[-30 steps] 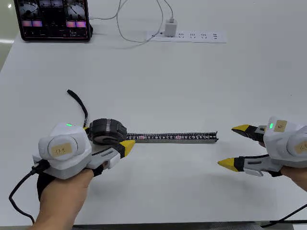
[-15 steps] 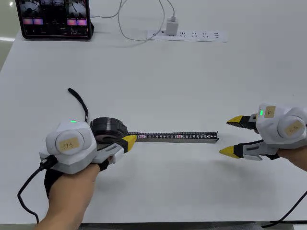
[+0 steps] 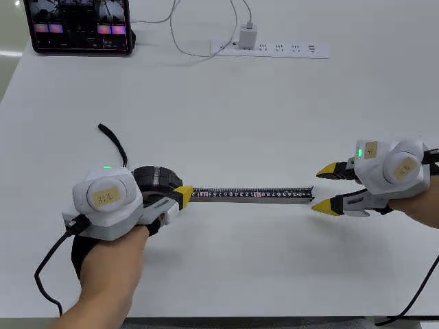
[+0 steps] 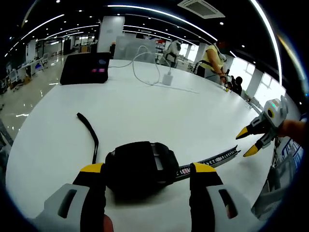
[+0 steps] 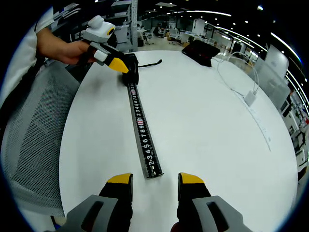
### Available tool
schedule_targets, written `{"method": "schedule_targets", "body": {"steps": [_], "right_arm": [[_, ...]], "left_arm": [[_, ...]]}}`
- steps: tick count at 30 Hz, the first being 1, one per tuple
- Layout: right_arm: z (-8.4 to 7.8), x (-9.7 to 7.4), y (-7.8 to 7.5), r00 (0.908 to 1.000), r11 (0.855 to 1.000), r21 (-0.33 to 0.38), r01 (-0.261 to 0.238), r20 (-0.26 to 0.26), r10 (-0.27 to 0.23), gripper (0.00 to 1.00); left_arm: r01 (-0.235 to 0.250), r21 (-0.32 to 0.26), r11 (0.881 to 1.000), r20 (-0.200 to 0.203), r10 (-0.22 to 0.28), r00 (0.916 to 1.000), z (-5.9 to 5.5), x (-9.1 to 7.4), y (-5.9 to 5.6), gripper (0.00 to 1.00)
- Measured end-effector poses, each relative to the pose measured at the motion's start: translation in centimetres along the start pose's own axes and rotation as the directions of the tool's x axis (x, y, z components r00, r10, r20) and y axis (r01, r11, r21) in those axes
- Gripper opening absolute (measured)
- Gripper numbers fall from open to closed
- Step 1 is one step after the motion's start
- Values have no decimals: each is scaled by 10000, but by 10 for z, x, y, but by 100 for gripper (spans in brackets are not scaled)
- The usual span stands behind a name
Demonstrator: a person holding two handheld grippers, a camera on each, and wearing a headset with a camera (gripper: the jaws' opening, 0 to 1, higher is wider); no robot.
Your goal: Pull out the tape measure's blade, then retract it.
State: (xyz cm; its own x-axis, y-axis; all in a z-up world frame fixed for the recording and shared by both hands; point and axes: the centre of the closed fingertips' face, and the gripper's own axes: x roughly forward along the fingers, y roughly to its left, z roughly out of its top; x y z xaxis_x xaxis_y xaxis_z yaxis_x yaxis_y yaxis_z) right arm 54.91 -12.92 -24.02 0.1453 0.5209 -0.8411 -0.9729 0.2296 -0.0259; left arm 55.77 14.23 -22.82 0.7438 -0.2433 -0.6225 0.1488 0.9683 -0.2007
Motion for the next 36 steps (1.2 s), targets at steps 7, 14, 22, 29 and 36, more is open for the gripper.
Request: {"method": "schedule_targets", "body": {"steps": [7, 14, 22, 29, 36], "right_arm": [[-1, 7, -1, 9992, 9992, -251, -325, -252, 318, 29], [1, 14, 0, 9970, 9973, -280, -678, -392, 667, 24], [-1, 17, 0, 9943, 9951, -399, -900, -602, 875, 18], [-2, 20, 1, 9918, 9928, -535, -1072, -756, 1030, 16], [-6, 24, 6, 9862, 9889, -617, -1355, -1039, 1287, 15]], "left_arm": [[-195, -239, 9995, -22, 194, 9998, 0, 2, 2, 66], [-313, -443, 9985, -26, 312, 9995, 0, 4, 4, 64], [-447, -460, 9979, -68, 444, 9990, -1, 6, 7, 61], [-473, -460, 9978, -107, 469, 9988, -2, 6, 7, 61], [-476, -496, 9976, -127, 471, 9988, -2, 8, 8, 61]]}}
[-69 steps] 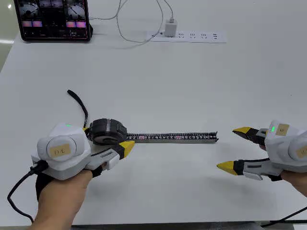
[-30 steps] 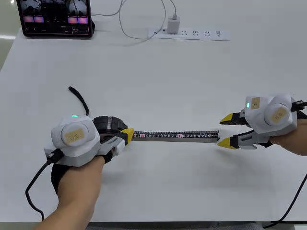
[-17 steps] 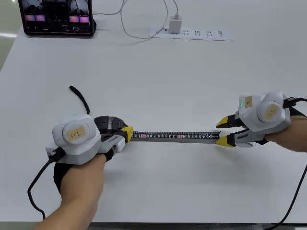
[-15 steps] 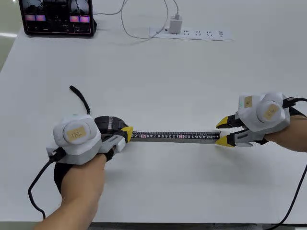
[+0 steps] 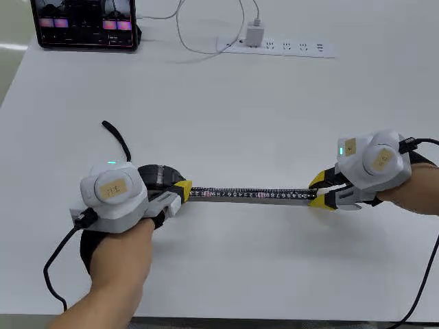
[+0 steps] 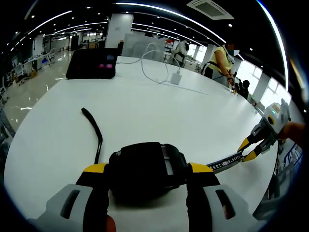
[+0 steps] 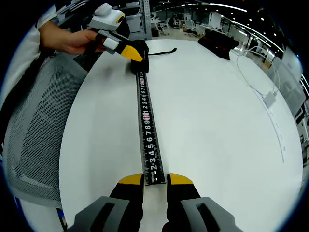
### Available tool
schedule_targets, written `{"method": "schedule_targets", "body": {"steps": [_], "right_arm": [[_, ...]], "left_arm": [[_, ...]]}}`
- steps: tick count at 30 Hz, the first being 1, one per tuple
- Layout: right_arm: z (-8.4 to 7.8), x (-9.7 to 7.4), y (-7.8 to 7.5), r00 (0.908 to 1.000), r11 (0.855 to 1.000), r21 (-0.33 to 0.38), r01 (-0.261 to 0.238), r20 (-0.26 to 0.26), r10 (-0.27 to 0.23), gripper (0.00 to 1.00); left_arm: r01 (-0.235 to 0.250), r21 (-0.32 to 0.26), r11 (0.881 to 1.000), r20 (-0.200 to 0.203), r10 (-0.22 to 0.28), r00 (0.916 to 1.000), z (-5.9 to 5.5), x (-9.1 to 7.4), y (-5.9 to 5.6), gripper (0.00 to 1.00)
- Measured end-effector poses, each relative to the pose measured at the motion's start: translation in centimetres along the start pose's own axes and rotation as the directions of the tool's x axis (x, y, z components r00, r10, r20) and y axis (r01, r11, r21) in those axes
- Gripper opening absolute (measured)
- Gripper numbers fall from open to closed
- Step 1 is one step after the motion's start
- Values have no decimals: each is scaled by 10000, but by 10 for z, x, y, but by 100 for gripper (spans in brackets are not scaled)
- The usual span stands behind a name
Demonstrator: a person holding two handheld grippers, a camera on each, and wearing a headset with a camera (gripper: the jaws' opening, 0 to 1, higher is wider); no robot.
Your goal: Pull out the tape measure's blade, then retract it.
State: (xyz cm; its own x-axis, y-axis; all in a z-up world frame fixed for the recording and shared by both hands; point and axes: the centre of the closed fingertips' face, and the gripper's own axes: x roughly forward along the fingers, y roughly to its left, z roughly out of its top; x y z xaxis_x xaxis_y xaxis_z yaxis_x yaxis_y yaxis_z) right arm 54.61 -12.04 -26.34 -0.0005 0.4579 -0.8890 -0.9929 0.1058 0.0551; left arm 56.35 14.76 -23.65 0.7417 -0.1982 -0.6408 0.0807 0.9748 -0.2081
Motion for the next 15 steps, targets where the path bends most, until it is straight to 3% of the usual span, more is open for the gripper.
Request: {"method": "schedule_targets", "body": {"steps": [15], "right_arm": [[-2, 2, -1, 9994, 9989, -470, -92, -334, 76, 12]], "left_arm": [[-47, 16, 10000, -70, 47, 10000, 0, 1, 1, 61]]}}
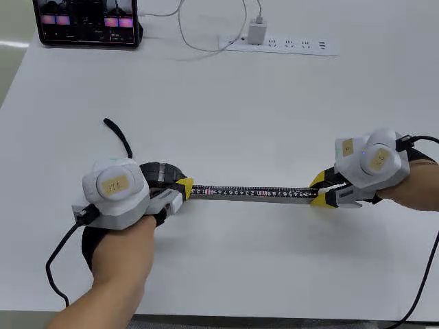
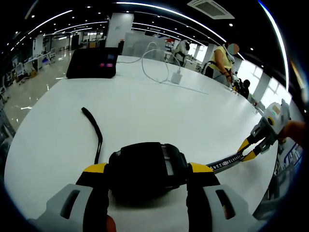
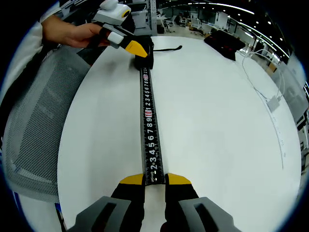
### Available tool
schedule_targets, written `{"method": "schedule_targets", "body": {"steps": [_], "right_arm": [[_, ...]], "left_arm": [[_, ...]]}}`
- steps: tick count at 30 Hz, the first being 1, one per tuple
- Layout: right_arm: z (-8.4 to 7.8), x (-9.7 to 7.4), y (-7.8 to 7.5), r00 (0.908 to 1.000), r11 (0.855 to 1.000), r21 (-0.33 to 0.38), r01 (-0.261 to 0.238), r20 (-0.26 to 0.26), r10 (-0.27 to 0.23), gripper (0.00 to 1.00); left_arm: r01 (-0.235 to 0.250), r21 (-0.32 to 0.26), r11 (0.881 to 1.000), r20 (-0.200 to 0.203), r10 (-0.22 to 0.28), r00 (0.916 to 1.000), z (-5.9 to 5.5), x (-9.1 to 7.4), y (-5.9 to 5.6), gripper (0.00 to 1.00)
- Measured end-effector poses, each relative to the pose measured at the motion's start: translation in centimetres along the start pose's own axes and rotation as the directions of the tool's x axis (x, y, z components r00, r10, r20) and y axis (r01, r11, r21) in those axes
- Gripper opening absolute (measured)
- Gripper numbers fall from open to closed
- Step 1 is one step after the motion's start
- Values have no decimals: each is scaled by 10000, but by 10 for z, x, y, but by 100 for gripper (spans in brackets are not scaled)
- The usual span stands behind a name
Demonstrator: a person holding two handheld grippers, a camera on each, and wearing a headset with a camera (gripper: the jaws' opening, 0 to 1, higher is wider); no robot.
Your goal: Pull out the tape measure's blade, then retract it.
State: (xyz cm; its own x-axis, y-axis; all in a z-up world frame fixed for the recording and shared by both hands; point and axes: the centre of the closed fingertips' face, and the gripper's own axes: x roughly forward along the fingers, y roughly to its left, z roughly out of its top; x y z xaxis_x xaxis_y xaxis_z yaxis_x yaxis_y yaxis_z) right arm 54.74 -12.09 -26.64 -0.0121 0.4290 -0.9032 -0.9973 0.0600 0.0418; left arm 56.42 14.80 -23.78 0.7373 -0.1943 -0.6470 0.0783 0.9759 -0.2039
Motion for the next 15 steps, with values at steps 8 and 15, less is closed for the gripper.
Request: {"method": "schedule_targets", "body": {"steps": [8, 15], "right_arm": [[0, 0, 0, 10000, 10000, -42, 32, -33, -33, 11], [1, -1, 0, 10000, 10000, -34, 28, -27, -28, 11]], "left_arm": [[-6, 118, 9999, -91, 7, 10000, -1, 1, 1, 60], [11, 164, 9999, -161, -8, 9999, -2, 1, 1, 60]]}}
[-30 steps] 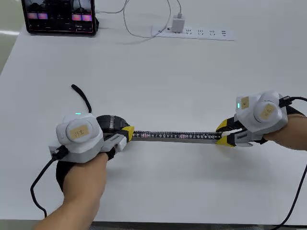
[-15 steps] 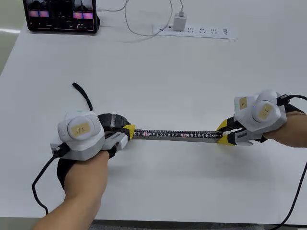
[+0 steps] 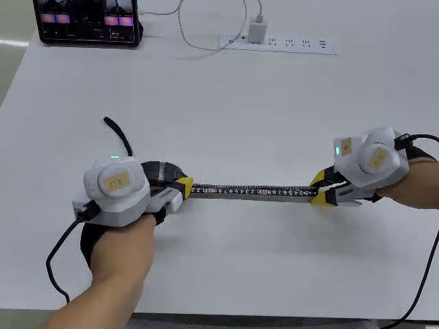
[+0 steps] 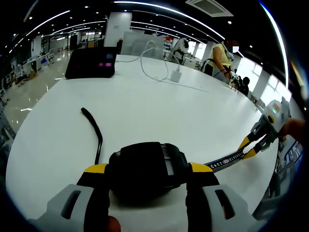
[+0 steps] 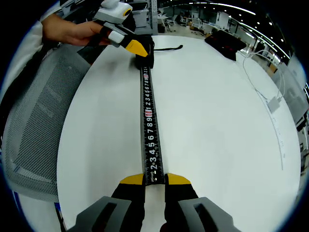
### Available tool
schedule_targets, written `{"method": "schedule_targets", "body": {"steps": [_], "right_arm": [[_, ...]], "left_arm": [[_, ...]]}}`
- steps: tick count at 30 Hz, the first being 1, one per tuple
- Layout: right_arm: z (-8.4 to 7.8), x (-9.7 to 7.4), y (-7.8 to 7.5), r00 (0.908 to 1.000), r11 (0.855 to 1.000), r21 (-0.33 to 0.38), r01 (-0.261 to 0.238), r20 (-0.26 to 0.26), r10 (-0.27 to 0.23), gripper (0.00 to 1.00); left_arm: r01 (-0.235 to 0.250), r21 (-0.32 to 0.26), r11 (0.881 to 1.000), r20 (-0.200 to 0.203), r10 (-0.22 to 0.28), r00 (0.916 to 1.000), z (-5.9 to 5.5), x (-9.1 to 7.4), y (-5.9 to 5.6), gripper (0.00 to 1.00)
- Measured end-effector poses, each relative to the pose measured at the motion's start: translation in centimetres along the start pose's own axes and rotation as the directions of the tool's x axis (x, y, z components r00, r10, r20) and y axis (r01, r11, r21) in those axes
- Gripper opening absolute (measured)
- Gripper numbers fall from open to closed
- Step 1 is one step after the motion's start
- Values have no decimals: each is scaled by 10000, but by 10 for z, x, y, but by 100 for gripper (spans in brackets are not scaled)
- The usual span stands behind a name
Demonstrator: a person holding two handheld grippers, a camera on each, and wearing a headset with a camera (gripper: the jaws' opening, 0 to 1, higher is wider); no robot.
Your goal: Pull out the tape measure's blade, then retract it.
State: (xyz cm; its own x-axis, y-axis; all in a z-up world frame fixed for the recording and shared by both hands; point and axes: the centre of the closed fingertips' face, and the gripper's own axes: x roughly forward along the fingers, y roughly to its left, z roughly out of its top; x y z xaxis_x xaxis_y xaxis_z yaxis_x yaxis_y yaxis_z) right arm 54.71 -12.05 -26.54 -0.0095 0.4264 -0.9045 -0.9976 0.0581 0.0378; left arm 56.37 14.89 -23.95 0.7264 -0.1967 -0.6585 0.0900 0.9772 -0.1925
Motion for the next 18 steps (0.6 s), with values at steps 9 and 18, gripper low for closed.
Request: {"method": "schedule_targets", "body": {"steps": [9, 18], "right_arm": [[1, -1, 0, 10000, 10000, 70, -7, -19, 7, 10], [0, 0, -1, 10000, 10000, 91, -25, -15, 25, 10]], "left_arm": [[16, 56, 10000, -72, -15, 10000, 0, -2, -1, 59], [82, 39, 10000, -133, -82, 9999, 0, -3, -2, 58]]}}
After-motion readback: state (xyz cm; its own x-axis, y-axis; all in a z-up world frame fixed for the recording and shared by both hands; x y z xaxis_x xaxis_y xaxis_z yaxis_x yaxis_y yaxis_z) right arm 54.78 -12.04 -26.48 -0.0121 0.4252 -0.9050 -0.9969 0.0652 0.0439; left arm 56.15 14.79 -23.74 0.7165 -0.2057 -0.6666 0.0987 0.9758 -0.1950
